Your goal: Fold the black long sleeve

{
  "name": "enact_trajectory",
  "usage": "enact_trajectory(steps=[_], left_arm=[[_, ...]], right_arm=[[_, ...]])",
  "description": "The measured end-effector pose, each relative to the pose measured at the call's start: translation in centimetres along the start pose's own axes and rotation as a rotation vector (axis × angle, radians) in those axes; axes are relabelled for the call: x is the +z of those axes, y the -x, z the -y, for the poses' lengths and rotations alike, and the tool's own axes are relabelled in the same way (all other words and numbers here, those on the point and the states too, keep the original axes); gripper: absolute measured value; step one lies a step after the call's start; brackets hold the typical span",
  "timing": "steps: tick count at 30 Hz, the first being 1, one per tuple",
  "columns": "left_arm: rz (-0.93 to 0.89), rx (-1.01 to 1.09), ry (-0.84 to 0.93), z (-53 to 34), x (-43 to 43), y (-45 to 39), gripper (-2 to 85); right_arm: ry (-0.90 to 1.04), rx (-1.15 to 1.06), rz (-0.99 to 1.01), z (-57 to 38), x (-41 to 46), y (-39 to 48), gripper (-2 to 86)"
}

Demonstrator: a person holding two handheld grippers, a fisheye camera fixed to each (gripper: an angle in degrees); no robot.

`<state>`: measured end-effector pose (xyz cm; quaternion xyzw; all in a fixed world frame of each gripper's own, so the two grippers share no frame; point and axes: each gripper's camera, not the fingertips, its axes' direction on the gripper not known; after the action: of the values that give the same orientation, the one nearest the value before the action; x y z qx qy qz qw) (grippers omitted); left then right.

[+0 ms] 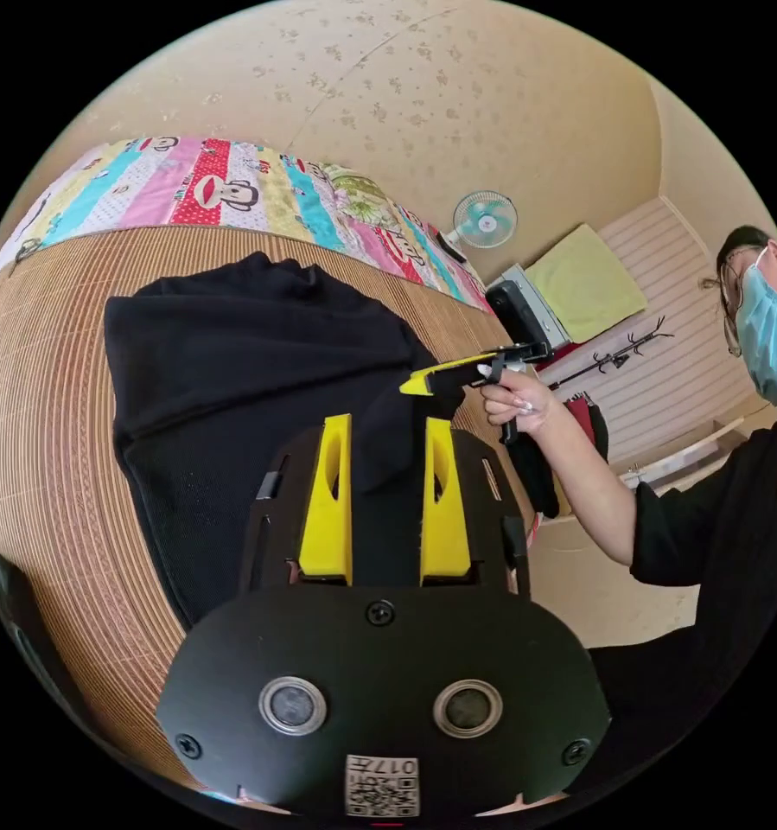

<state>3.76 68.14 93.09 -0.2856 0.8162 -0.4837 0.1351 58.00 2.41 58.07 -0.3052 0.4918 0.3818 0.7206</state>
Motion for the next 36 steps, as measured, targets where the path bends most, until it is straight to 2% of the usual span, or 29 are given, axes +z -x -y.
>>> enact_trajectory(steps=[3, 6, 9, 12, 17, 23, 29, 30, 31, 32, 35, 36], left_arm=[[-0.025, -0.056, 0.009, 0.3, 2.2, 1.2, 16.6], [-0.004, 0.009, 0.05, 1.2, 4.2, 1.0, 19.2], [0.13, 0.025, 0.087, 2.1, 5.6, 0.8, 20.8], [0.281, -0.007, -0.018, 2.3, 4.6, 0.7, 20.5], [0.261, -0.076, -0.034, 3.1, 4.2, 2.7, 19.1], [0.13, -0.305, -0.045, 2.3, 5.0, 7.3, 16.5], [0.139, -0.315, -0.093, 1.6, 5.4, 6.8, 15.6], [0.16, -0.328, -0.091, 1.5, 5.4, 6.8, 14.1], [0.149, -0.316, -0.063, 1.6, 5.6, 6.8, 6.5], [0.127, -0.303, -0.057, 1.7, 5.7, 6.7, 2.7], [0.091, -0.267, -0.1, 2.2, 4.4, 4.7, 1.4], [0.029, -0.229, -0.122, 2.9, 3.5, 3.5, 1.1]], right_arm=[[-0.055, 0.047, 0.08, 1.3, 0.4, -2.4, 12.8], [-0.128, 0.114, 0.187, 1.5, -0.1, -4.6, 14.5], [-0.175, 0.255, 0.333, 0.8, 0.1, -7.6, 14.0], [-0.182, 0.255, 0.282, -0.3, -0.4, -7.8, 13.0], [-0.279, 0.195, 0.31, -3.9, -3.0, -6.7, 12.4], [-0.424, 0.262, 0.353, -12.9, -5.4, -8.1, 11.9], [-0.624, 0.228, 0.479, -24.4, -6.1, -11.3, 10.9], [-0.66, 0.275, 0.453, -26.9, -6.1, -12.2, 10.9], [-0.679, 0.294, 0.438, -28.1, -6.1, -12.6, 10.9], [-0.712, 0.327, 0.413, -30.3, -6.2, -13.0, 10.9], [-0.773, 0.385, 0.371, -34.5, -6.5, -13.3, 10.8], [-0.805, 0.401, 0.358, -35.9, -6.7, -13.2, 10.8]])
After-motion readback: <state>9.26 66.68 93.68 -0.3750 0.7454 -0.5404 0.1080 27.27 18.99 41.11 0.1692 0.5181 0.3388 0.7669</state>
